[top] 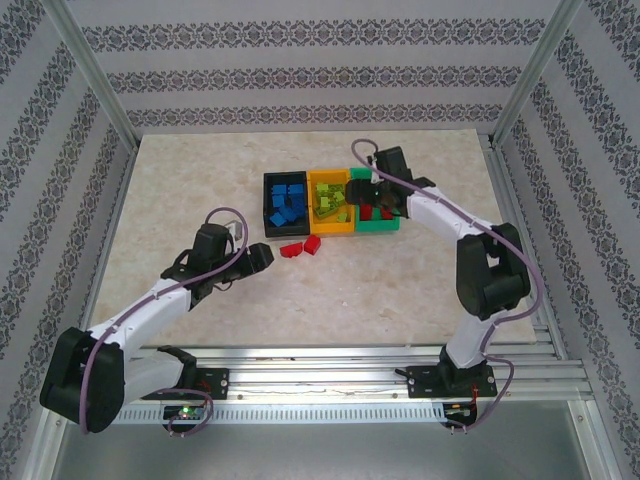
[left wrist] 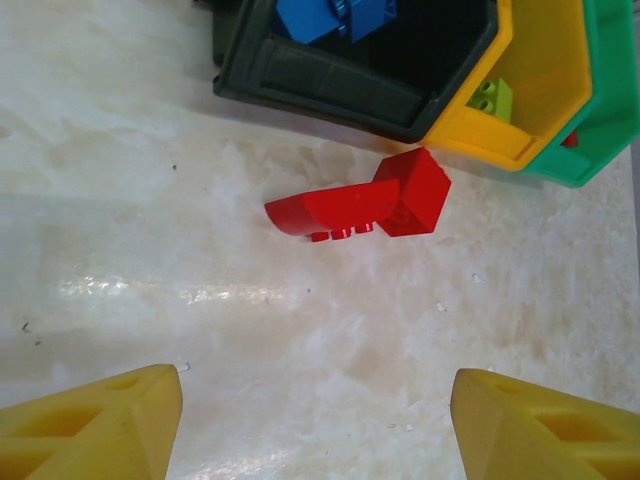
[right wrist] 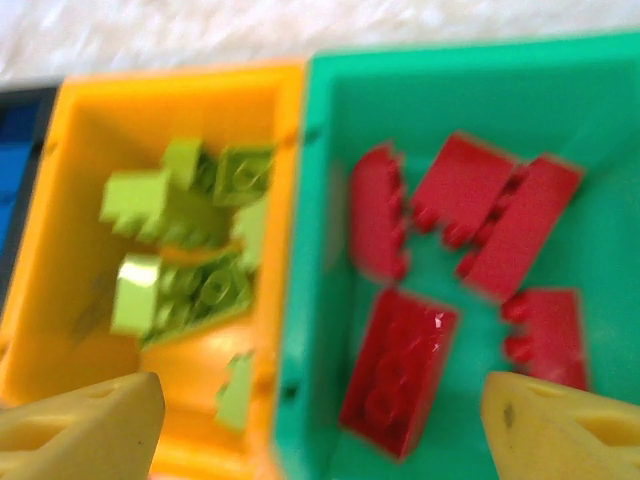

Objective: Sort the legos into containers by color
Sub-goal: Place the lego in the container, then pick up the lego from the center of the table.

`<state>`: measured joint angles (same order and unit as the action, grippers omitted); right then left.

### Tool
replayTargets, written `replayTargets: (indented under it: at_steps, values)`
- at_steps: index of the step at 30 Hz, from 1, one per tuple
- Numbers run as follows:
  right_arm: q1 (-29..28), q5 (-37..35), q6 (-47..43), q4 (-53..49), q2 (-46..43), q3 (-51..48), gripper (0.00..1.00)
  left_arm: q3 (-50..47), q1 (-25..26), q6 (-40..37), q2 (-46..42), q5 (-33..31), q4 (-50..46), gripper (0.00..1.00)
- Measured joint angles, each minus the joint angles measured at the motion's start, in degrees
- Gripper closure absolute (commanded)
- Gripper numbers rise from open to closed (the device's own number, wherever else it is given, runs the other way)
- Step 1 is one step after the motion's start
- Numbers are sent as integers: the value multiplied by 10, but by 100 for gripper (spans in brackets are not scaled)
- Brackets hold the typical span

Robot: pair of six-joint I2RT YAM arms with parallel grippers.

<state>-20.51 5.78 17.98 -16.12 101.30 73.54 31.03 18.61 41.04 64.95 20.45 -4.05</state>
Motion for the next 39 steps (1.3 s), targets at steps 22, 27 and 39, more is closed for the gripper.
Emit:
replayTargets:
  at_steps: [22,27,39]
  values:
    - [-182,31,72,71,76,-84,21,-1,0,0,11,14,0,29]
    - [-182,14,77,78,93,-66,24,-18,0,0,-8,9,0,29]
    - [-183,-15,87,108,111,-53,60,-27,0,0,-7,7,-2,29]
